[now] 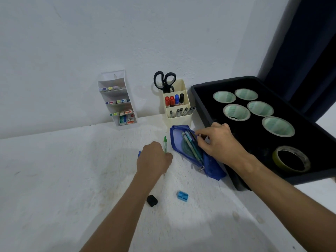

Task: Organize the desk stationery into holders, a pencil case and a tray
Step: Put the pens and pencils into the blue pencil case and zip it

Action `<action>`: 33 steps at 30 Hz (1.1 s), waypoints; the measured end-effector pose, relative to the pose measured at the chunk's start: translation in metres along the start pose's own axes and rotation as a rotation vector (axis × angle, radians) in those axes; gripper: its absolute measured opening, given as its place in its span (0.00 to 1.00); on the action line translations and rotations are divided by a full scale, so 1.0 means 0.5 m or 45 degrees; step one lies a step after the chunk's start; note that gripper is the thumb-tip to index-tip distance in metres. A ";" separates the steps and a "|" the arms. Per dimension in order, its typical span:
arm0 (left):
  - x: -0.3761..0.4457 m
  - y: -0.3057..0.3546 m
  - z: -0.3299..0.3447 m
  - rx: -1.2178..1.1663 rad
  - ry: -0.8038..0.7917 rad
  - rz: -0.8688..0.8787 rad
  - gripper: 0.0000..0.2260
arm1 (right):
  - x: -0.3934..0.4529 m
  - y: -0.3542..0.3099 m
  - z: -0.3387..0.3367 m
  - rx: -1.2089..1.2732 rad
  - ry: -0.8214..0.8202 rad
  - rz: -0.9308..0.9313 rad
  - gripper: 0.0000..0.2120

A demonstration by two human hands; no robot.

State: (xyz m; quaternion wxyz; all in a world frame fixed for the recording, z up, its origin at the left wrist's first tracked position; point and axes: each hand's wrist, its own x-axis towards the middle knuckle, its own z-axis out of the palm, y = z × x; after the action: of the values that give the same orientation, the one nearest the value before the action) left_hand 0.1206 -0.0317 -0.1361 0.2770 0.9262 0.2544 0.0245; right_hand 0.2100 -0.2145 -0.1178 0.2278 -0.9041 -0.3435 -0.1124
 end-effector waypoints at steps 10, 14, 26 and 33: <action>0.024 0.109 -0.009 -0.578 -0.447 -0.157 0.10 | 0.000 -0.006 -0.008 0.009 0.067 0.075 0.10; 0.055 0.140 0.020 -0.620 -0.435 -0.212 0.06 | 0.000 -0.005 -0.008 0.043 0.084 0.079 0.10; 0.068 0.141 0.041 -0.568 -0.457 -0.135 0.09 | 0.000 0.006 -0.002 0.089 0.093 0.061 0.10; 0.047 0.085 0.009 -0.591 -0.319 -0.037 0.07 | -0.001 0.001 -0.001 0.044 0.033 -0.053 0.08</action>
State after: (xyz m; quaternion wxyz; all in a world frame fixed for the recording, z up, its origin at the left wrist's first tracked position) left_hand 0.1616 -0.0532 -0.1199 0.5118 0.8299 0.2188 -0.0367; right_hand 0.2100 -0.2151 -0.1176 0.2454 -0.8913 -0.3610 -0.1227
